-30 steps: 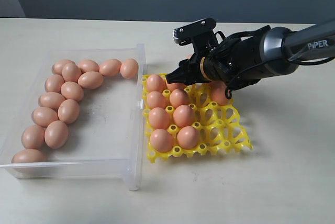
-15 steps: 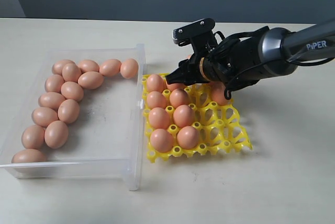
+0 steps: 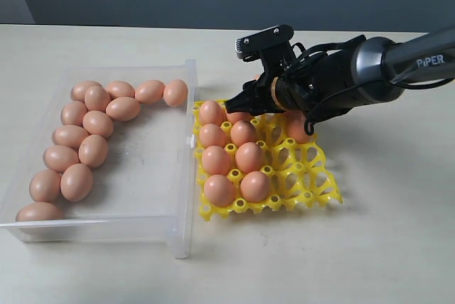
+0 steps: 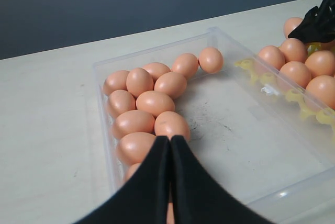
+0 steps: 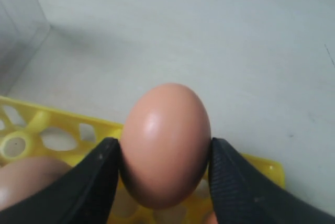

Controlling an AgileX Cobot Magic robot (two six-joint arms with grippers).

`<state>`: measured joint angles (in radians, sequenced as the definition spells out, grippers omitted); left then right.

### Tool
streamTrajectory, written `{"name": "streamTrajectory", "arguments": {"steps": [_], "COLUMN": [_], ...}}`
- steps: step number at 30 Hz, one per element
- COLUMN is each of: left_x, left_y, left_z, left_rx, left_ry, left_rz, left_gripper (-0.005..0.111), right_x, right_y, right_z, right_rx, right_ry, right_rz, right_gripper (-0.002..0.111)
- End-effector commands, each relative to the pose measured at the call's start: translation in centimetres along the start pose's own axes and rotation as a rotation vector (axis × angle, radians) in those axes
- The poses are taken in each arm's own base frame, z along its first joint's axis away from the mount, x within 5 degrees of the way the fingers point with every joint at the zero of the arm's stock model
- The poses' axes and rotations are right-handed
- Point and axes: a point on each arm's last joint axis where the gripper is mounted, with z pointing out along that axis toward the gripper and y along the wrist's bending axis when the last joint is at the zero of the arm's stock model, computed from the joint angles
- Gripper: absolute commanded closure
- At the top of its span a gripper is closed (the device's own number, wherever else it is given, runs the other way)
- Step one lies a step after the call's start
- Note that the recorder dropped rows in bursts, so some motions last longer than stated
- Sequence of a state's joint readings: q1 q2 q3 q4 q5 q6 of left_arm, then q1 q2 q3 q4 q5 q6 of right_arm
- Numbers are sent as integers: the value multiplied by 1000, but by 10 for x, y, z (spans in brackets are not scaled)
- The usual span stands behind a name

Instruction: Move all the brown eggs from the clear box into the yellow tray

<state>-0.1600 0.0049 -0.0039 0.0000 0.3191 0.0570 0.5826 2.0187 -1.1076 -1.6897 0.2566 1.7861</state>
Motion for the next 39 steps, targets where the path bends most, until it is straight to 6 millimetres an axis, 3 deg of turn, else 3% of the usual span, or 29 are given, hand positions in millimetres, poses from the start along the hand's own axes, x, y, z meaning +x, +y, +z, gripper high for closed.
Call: {"name": "streamTrajectory", "arguments": {"steps": [1, 11, 23, 32, 39], "left_x": [0, 0, 0, 0, 0], "left_y": [0, 0, 0, 0, 0], "left_z": [0, 0, 0, 0, 0], "left_rx": [1, 1, 1, 1, 1], "left_ry": [-11, -11, -11, -11, -11], "left_rz": [-2, -2, -2, -2, -2], "left_gripper": [106, 106, 106, 106, 106], "right_x": [-4, -22, -6, -8, 2], "right_y": [-1, 0, -1, 5, 7], "right_z": [-4, -28, -27, -27, -15], "right_rx": [2, 29, 36, -37, -25], "right_ry": [-6, -65, 5, -15, 15], "right_rz": [9, 33, 54, -27, -63], "right_gripper": [62, 96, 96, 96, 96]}}
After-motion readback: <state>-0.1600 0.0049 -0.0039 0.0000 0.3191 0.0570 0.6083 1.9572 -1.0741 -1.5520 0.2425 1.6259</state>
